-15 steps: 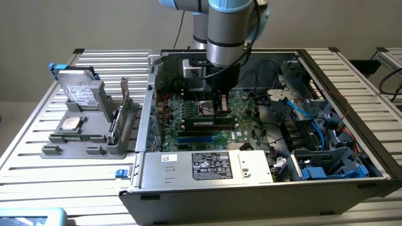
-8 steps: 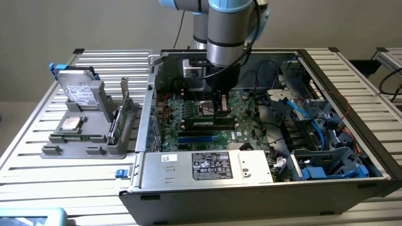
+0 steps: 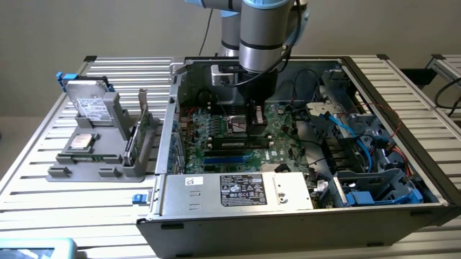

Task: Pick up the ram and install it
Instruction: 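Insert the ram into the slot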

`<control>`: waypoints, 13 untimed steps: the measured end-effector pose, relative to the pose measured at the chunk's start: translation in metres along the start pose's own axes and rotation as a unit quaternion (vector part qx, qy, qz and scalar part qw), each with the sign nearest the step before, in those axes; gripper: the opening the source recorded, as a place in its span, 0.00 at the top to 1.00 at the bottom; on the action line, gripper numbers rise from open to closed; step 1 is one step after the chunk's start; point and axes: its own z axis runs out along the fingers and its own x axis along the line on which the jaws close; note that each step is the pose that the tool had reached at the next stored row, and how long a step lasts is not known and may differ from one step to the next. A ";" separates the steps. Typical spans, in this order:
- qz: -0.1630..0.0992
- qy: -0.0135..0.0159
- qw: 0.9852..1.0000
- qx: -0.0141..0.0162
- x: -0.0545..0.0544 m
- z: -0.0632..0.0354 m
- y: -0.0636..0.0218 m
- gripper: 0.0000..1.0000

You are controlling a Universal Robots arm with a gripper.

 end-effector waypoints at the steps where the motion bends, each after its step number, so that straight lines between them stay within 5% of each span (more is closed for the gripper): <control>1: 0.000 0.000 1.000 0.000 0.000 -0.0015 -0.0024 0.67; 7: -0.001 0.000 1.000 -0.005 0.003 -0.0081 -0.0156 0.67; 8: -0.001 0.000 1.000 -0.007 0.003 -0.0084 -0.0166 0.67; 13: -0.001 0.000 1.000 -0.009 0.003 -0.0085 -0.0166 0.67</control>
